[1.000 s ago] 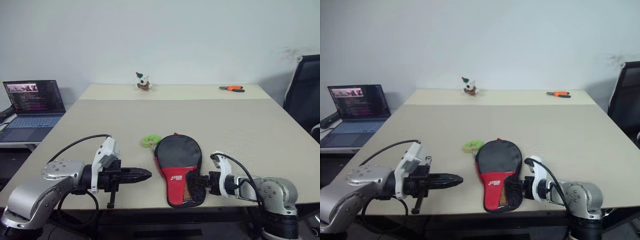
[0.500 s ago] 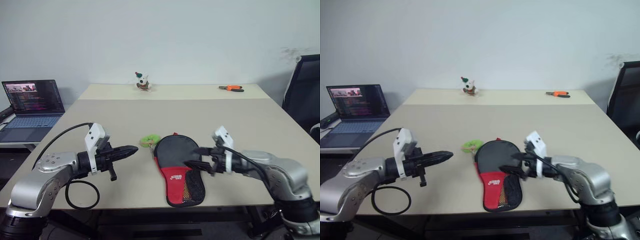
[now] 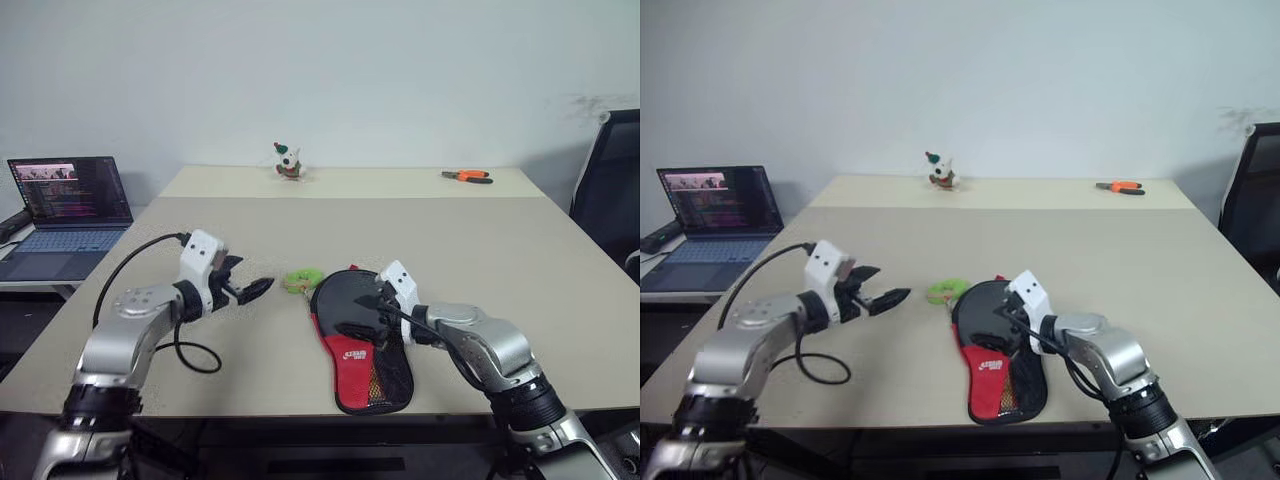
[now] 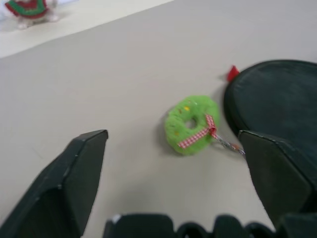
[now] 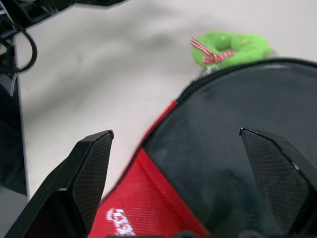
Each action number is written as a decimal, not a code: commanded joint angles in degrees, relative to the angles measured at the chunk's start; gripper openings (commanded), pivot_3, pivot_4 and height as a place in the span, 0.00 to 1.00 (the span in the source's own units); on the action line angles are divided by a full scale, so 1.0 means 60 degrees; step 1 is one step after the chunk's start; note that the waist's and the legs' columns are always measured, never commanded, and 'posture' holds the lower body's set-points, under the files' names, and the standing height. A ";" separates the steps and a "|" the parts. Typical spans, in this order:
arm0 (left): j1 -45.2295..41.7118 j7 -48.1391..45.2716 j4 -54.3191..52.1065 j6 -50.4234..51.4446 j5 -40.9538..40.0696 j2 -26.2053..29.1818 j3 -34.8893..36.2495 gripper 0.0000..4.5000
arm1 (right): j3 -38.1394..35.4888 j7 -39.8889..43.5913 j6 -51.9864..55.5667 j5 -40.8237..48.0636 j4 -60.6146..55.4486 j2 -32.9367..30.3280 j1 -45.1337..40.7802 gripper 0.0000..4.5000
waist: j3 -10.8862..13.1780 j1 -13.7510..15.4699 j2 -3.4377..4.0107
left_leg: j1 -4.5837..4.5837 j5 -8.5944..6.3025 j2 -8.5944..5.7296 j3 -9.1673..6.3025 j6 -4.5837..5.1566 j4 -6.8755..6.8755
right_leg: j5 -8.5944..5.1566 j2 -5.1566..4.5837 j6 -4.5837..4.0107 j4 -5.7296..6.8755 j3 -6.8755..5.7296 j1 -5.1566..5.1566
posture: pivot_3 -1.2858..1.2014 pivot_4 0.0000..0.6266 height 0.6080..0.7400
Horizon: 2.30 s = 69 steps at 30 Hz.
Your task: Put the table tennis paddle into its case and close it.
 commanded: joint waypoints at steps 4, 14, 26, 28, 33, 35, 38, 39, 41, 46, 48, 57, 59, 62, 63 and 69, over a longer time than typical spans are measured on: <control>-0.2044 -0.0554 0.3589 -0.0552 0.1001 -0.0695 -0.0888 1.00 | -0.0119 -0.0279 -0.0185 -0.0264 -0.0041 0.0280 -0.0081 1.00 | 0.0000 -0.0042 0.0000 | 0.0000 0.0000 -0.0005 0.0003 0.0000 0.0001 | 0.0000 0.0001 0.0000 0.0005 -0.0001 -0.0003 | 0.52 0.24 1.00; -0.4032 -0.1547 0.7695 -0.2690 0.2385 -0.1550 -0.1592 1.00 | -0.0205 -0.0499 -0.0007 -0.0378 -0.0373 0.0445 0.0209 1.00 | 0.0001 -0.0079 -0.0002 | -0.0006 0.0000 -0.0006 0.0009 0.0000 0.0000 | 0.0000 0.0000 0.0001 0.0003 0.0005 -0.0013 | 0.52 0.24 1.00; -0.3951 -0.1885 0.8432 -0.3120 0.2876 -0.1940 -0.1478 0.80 | -0.0300 -0.0633 -0.0026 -0.0407 -0.0400 0.0473 0.0126 1.00 | 0.0000 -0.0070 -0.0004 | -0.0006 0.0000 -0.0006 0.0007 0.0001 0.0004 | 0.0000 -0.0001 0.0001 0.0011 0.0003 -0.0012 | 0.52 0.24 1.00; -0.3927 -0.1880 0.8428 -0.3123 0.2883 -0.1951 -0.1442 0.65 | -0.0300 -0.0646 -0.0048 -0.0429 -0.0398 0.0472 0.0111 1.00 | 0.0000 -0.0070 -0.0004 | -0.0006 0.0000 -0.0006 0.0007 0.0000 0.0004 | -0.0001 -0.0001 0.0001 0.0012 0.0003 -0.0012 | 0.52 0.24 1.00; -0.3833 -0.1869 0.8304 -0.3054 0.2840 -0.2019 -0.1332 0.26 | -0.0250 -0.0793 -0.0253 -0.0641 -0.0242 0.0554 -0.0085 1.00 | 0.0000 -0.0078 -0.0004 | -0.0006 0.0000 -0.0006 0.0007 0.0000 0.0007 | 0.0000 -0.0001 0.0001 0.0016 0.0003 -0.0013 | 0.52 0.24 1.00; -0.3786 -0.1884 0.8198 -0.3015 0.2812 -0.2069 -0.1308 0.11 | -0.0193 -0.0889 -0.0359 -0.0787 -0.0020 0.0694 -0.0242 1.00 | 0.0000 -0.0087 -0.0004 | -0.0002 0.0000 -0.0005 0.0007 0.0000 0.0008 | 0.0000 -0.0001 0.0001 0.0023 0.0004 -0.0013 | 0.52 0.24 1.00; -0.3761 -0.1880 0.8020 -0.2939 0.2777 -0.2189 -0.1250 0.00 | 0.0230 -0.1074 -0.0739 -0.1357 0.0535 0.0895 -0.0380 1.00 | -0.0001 -0.0081 -0.0005 | 0.0003 0.0002 -0.0004 0.0003 -0.0002 0.0010 | 0.0000 0.0000 0.0000 0.0031 0.0001 -0.0010 | 0.52 0.24 1.00; -0.3764 -0.1889 0.7947 -0.2902 0.2762 -0.2235 -0.1233 0.00 | 0.0404 -0.1135 -0.0844 -0.1559 0.0714 0.0961 -0.0396 1.00 | -0.0002 -0.0081 -0.0006 | 0.0003 0.0002 -0.0004 0.0003 -0.0002 0.0011 | 0.0000 0.0000 0.0000 0.0031 0.0001 -0.0010 | 0.52 0.24 1.00; -0.3814 -0.1877 0.7804 -0.2814 0.2748 -0.2312 -0.1213 0.00 | 0.0729 -0.1184 -0.0933 -0.1911 0.1055 0.1037 -0.0387 1.00 | -0.0002 -0.0082 -0.0007 | 0.0001 0.0002 -0.0006 0.0004 -0.0002 0.0014 | 0.0000 -0.0001 0.0001 0.0029 0.0003 -0.0008 | 0.52 0.24 1.00; -0.4042 -0.1712 0.7660 -0.2719 0.2819 -0.2384 -0.1220 0.00 | 0.1031 -0.1014 -0.0895 -0.2338 0.1692 0.0972 -0.0255 1.00 | -0.0004 -0.0069 -0.0010 | 0.0000 0.0002 -0.0007 0.0004 -0.0001 0.0017 | 0.0001 -0.0002 0.0001 0.0027 0.0003 -0.0006 | 0.52 0.24 1.00; -0.4225 -0.1548 0.7896 -0.2872 0.2958 -0.2391 -0.1269 0.00 | 0.0955 -0.1008 -0.0837 -0.2429 0.1943 0.0963 -0.0205 1.00 | -0.0005 -0.0070 -0.0012 | 0.0001 0.0001 -0.0006 0.0004 -0.0002 0.0020 | 0.0001 -0.0002 0.0001 0.0028 0.0003 -0.0005 | 0.52 0.24 1.00; -0.5984 0.1360 1.0310 -0.5290 0.4745 -0.2759 -0.2014 0.00 | 0.0887 -0.0739 -0.0335 -0.2451 0.2252 0.0838 0.0042 1.00 | -0.0034 -0.0047 -0.0055 | 0.0007 0.0001 -0.0009 -0.0005 -0.0002 0.0033 | 0.0004 -0.0002 0.0007 0.0034 -0.0007 0.0008 | 0.52 0.24 1.00; -0.6230 0.1648 1.0528 -0.5566 0.4935 -0.2947 -0.2053 0.00 | 0.0903 -0.0722 -0.0275 -0.2475 0.2137 0.0779 0.0140 1.00 | -0.0039 -0.0055 -0.0062 | 0.0007 0.0001 -0.0010 -0.0003 -0.0002 0.0033 | 0.0005 -0.0003 0.0009 0.0033 -0.0005 0.0010 | 0.52 0.24 1.00; -0.6670 0.2045 1.0748 -0.5998 0.5412 -0.3397 -0.2298 0.00 | 0.0874 -0.0762 -0.0007 -0.2473 0.1804 0.0620 0.0369 1.00 | -0.0039 -0.0049 -0.0064 | 0.0006 0.0002 -0.0009 -0.0003 -0.0002 0.0034 | 0.0005 -0.0003 0.0009 0.0034 -0.0008 0.0009 | 0.52 0.24 1.00; -0.6802 0.2182 1.0802 -0.6182 0.5612 -0.3558 -0.2423 0.00 | 0.0873 -0.0781 0.0099 -0.2473 0.1660 0.0551 0.0462 1.00 | -0.0041 -0.0035 -0.0066 | 0.0005 0.0002 -0.0010 -0.0005 -0.0002 0.0034 | 0.0005 -0.0003 0.0009 0.0034 -0.0010 0.0009 | 0.52 0.24 1.00; -0.7215 0.2888 1.0992 -0.7383 0.6681 -0.4433 -0.3102 0.00 | 0.0898 -0.0827 0.0964 -0.2381 0.0326 0.0140 0.1321 1.00 | -0.0048 0.0021 -0.0076 | 0.0004 0.0001 -0.0018 0.0000 -0.0002 0.0034 | 0.0005 -0.0015 0.0015 0.0028 -0.0009 0.0012 | 0.52 0.24 1.00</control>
